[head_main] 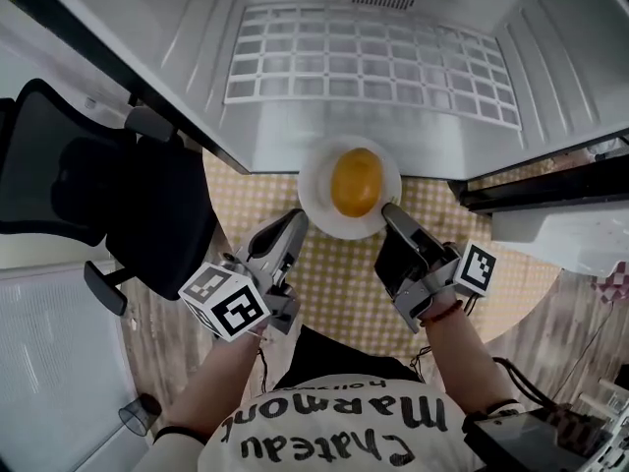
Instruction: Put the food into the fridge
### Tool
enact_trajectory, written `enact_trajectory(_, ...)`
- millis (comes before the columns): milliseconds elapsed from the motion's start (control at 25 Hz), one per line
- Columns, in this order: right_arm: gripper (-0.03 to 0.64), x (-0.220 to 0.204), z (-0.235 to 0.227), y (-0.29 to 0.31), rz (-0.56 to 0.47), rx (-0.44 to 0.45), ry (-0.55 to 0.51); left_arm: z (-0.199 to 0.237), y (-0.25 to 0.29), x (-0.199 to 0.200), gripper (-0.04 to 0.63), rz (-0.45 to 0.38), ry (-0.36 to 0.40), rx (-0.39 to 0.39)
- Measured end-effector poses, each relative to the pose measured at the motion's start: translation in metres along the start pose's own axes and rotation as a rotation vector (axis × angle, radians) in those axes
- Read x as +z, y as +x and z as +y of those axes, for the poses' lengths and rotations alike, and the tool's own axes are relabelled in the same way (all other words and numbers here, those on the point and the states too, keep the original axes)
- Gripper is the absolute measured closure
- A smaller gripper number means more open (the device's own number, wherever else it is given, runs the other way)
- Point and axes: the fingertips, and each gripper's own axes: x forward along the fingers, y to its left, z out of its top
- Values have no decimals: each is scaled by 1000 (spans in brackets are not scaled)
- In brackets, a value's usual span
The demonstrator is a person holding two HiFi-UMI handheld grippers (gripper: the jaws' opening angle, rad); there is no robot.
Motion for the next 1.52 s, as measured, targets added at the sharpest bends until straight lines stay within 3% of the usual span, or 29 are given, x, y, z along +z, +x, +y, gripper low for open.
enact_trajectory(600,586,26,-10,14,-67,-11,36,14,33,-1,594,14,6,-5)
enact_trajectory(800,588,30,-7,23,-81,-4,51,9,48,-9,592,58,37,-31)
enact_trajectory(1000,586,40,-10,24,-118,-34,43,12,52,-6,592,38,-2,-32)
enact_trajectory(1520,588,49,-13,34,-211,-95,42,11,53,-9,591,48,-17,-49)
